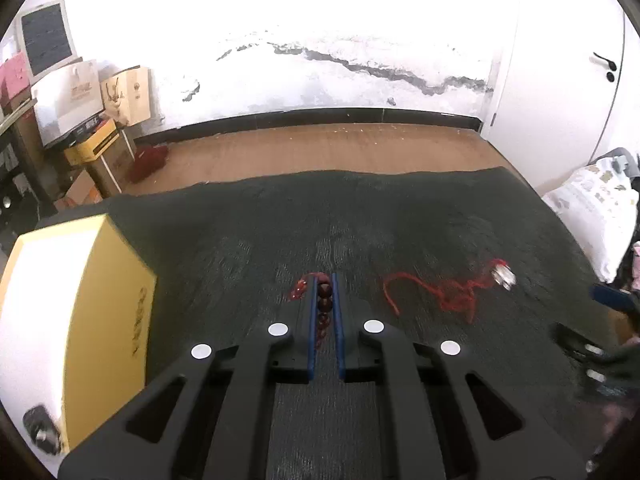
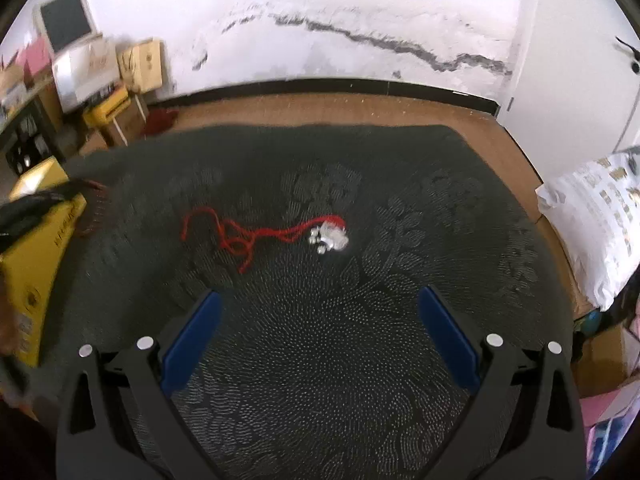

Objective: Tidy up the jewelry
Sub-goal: 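Grasp the silver charm on the red string with the right tool, then carry the bracelet with the left tool over the box while the right tool carries the charm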

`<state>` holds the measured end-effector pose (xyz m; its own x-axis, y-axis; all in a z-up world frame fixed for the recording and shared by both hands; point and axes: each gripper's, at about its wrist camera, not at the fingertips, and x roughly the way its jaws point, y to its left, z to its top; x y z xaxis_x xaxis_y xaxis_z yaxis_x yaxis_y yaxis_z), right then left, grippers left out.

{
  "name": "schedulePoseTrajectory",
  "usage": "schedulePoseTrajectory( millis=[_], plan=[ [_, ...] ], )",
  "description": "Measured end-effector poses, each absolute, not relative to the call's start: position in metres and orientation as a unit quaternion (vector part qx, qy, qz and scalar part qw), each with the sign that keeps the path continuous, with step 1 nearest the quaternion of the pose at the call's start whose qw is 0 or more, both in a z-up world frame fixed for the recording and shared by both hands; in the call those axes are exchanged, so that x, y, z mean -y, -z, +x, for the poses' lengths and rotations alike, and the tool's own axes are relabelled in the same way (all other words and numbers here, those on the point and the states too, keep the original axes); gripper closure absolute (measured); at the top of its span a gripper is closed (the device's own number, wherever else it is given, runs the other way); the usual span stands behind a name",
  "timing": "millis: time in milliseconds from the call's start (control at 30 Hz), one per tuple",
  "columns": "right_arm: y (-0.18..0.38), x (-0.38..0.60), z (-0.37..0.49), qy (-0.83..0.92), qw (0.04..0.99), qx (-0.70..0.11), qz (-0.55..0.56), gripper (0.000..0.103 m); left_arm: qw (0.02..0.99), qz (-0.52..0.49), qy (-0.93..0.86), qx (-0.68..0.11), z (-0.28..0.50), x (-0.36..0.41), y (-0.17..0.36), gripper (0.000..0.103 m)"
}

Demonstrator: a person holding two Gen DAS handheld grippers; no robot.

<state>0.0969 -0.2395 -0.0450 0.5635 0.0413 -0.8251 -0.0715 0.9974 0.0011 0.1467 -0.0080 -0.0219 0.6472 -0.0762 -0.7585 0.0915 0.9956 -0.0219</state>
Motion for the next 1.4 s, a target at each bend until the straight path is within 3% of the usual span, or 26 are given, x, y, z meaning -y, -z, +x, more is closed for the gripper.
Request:
schedulePoseTrajectory(
  millis=[367,667,733,800,1067,1400],
  plan=[
    [0.119,0.212,0.144,-0.057,0.857,-0.509,-0.059,0.008,0.895,0.020,0.086,-0.437,0.111,0.011,0.019,0.096],
    [0.125,0.230,0.188,-0.070,0.867,-0.491,-0.040,0.007,0.891,0.019,0.075,-0.447,0.114,-0.008,0.027,0.096],
    [0.122,0.229,0.188,-0.071,0.870,-0.486,-0.038,0.026,0.890,0.019,0.072,-0.449,0.115,-0.011,0.029,0.096],
    [0.115,0.226,0.187,-0.075,0.871,-0.484,-0.033,0.073,0.890,0.016,0.069,-0.451,0.115,-0.014,0.028,0.096],
    [0.100,0.227,0.179,-0.071,0.863,-0.499,-0.029,0.077,0.894,0.018,0.068,-0.443,0.114,-0.010,0.019,0.096],
    [-0.020,0.186,0.138,-0.111,0.897,-0.429,-0.013,0.077,0.904,-0.005,0.048,-0.425,0.106,-0.038,-0.014,0.096]
  ],
)
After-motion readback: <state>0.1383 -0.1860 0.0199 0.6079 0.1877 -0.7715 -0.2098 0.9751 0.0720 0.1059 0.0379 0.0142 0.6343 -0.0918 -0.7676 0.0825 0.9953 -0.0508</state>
